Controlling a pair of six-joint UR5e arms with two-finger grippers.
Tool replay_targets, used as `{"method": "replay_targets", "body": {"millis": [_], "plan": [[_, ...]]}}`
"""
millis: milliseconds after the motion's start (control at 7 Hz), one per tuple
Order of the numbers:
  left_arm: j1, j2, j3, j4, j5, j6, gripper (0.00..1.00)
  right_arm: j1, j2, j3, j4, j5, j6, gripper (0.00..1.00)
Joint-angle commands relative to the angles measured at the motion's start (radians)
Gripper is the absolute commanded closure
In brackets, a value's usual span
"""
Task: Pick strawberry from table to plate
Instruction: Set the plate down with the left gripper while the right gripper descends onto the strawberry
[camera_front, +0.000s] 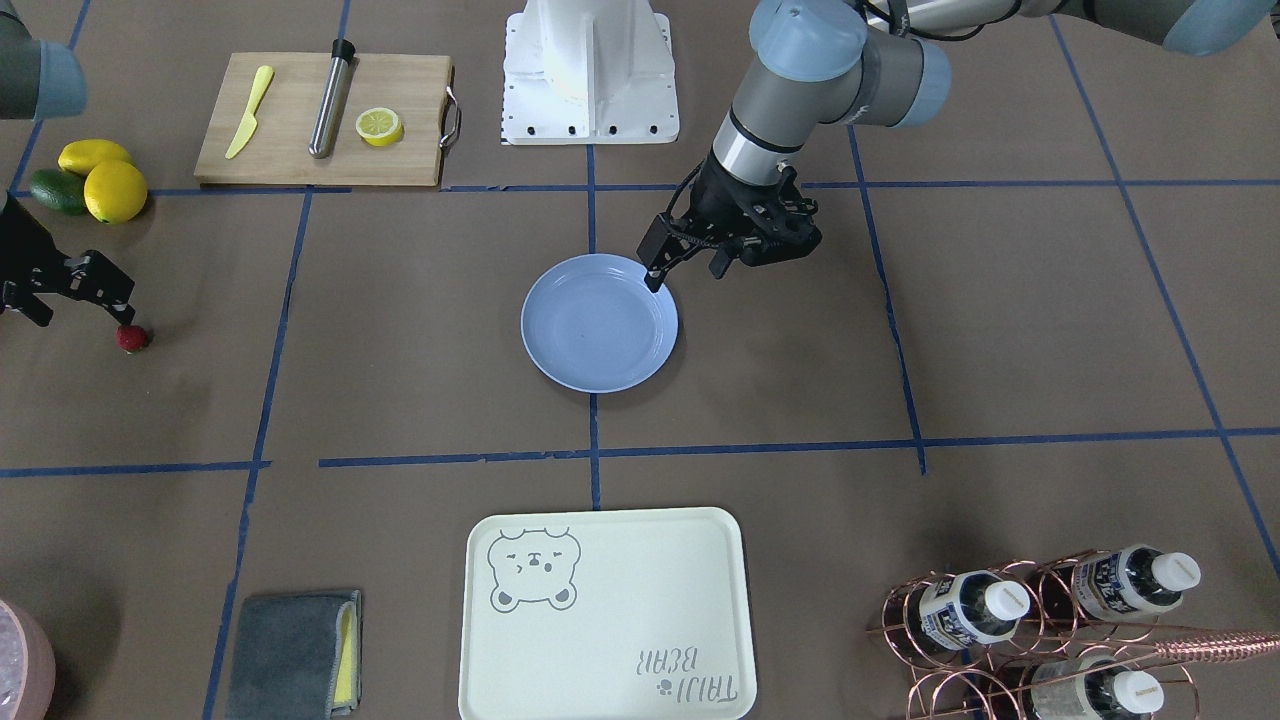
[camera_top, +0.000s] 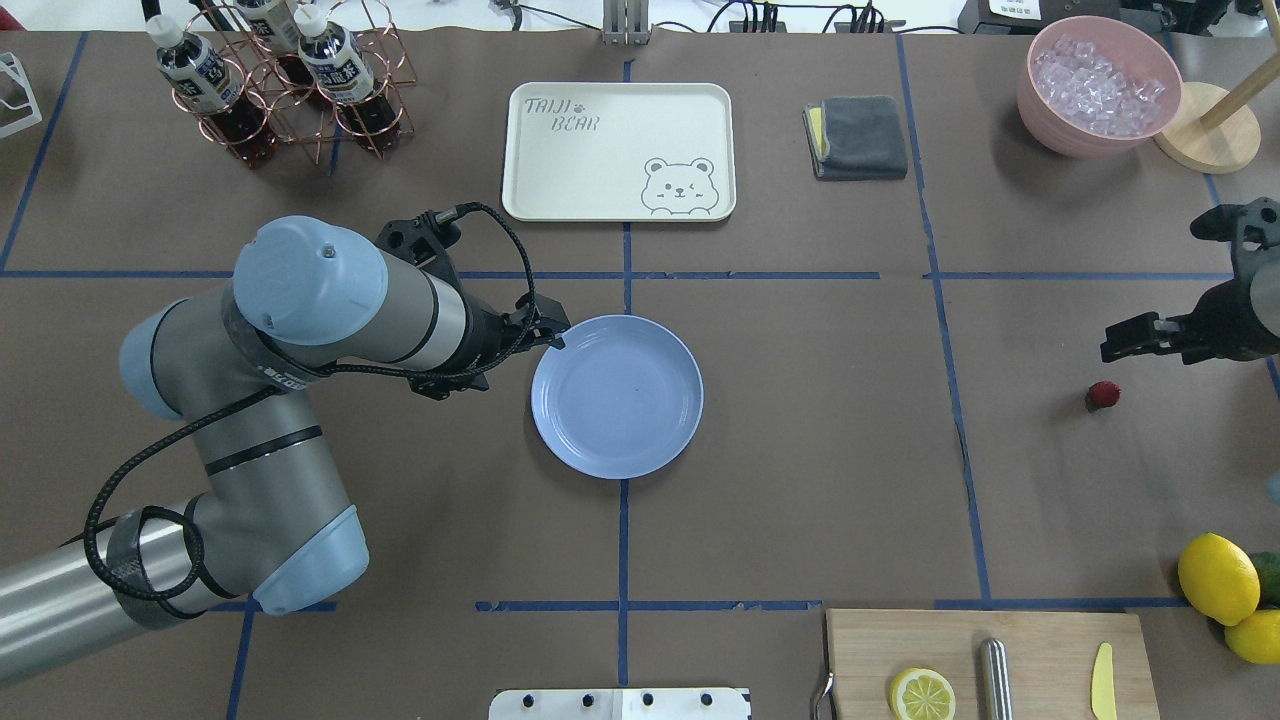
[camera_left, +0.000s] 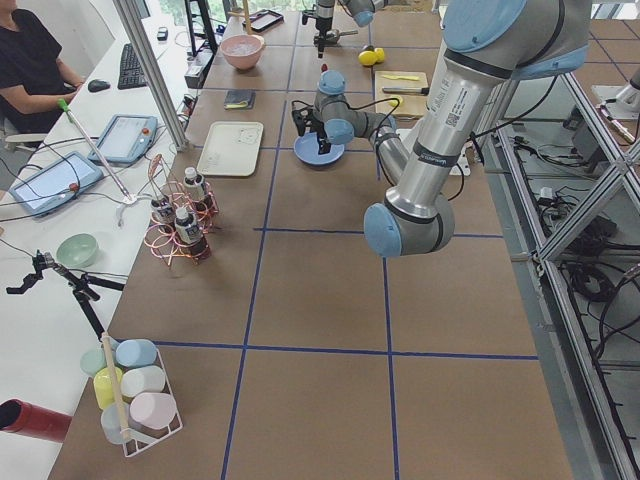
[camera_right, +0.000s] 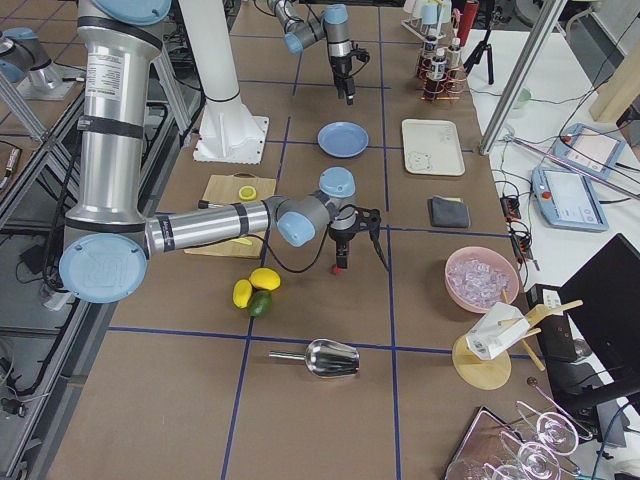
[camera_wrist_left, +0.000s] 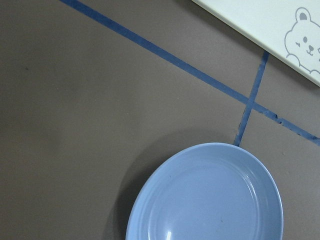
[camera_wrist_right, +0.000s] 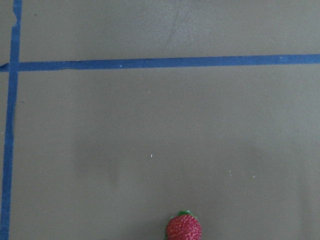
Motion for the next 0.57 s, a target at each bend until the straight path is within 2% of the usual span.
{"method": "replay_targets", "body": {"millis": [0, 429], "plan": [[-0.004, 0.001, 0.0, 0.001, 0.0, 0.007, 0.0, -0.048, 0.0, -0.042, 0.011, -0.023, 0.013, 0.0], [-0.006, 0.001, 0.0, 0.001, 0.0, 0.007, 0.0, -0.059, 0.03, -0.08, 0.011, -0.022, 0.013, 0.07]]}}
